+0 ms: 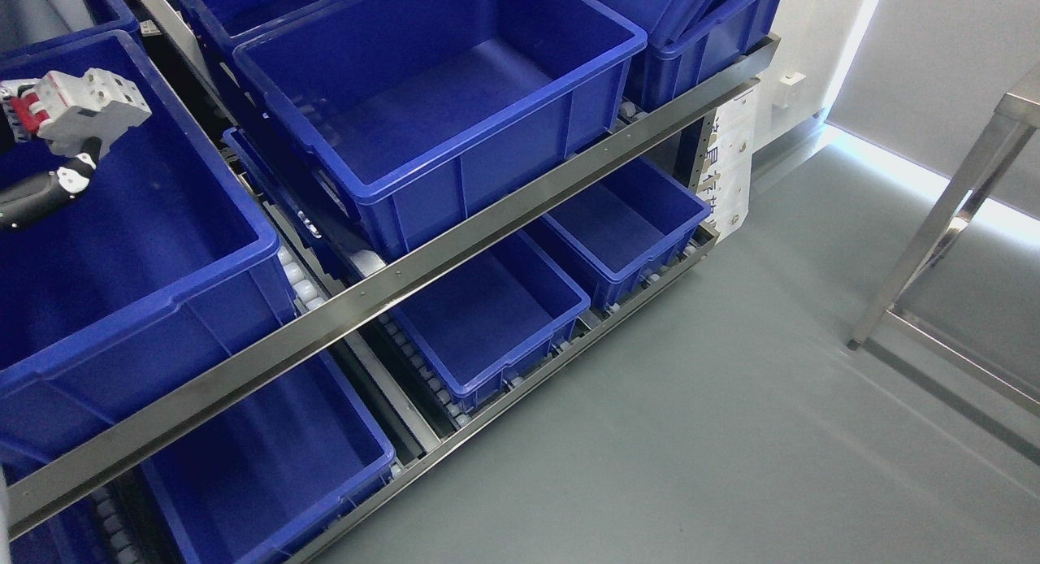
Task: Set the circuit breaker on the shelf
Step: 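Extend the left hand over the upper blue bin farthest from robot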
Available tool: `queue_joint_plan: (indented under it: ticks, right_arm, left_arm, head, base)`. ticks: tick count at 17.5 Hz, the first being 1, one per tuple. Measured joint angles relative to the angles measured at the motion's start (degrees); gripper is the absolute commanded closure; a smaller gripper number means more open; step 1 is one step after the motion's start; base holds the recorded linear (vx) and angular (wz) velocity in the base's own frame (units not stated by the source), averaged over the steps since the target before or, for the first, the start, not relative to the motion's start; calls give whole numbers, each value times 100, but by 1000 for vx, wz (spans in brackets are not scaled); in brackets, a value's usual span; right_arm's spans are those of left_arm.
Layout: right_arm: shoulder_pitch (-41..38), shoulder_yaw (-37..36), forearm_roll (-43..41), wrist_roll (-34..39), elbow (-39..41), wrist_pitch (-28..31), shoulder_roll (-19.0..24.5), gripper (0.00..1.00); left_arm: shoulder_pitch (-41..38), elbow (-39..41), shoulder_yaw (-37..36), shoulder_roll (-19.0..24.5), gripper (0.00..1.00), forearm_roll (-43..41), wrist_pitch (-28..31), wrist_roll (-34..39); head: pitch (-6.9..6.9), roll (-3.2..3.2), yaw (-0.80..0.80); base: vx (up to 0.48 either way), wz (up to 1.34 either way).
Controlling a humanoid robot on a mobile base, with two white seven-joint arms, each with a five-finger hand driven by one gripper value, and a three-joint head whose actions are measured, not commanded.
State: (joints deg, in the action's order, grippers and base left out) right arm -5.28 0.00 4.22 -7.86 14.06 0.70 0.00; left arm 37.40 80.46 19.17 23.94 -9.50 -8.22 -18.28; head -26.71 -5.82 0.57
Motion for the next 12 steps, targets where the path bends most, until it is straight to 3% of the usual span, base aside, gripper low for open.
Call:
queue_joint_plan:
  ticks: [12]
  right_arm:
    - [0, 0, 0, -29, 0, 0, 0, 0]
  left_arm:
    - [1004, -1389, -729, 785, 87, -938, -34, -108]
  head:
    - [0, 0, 0]
  base:
    - [13, 192]
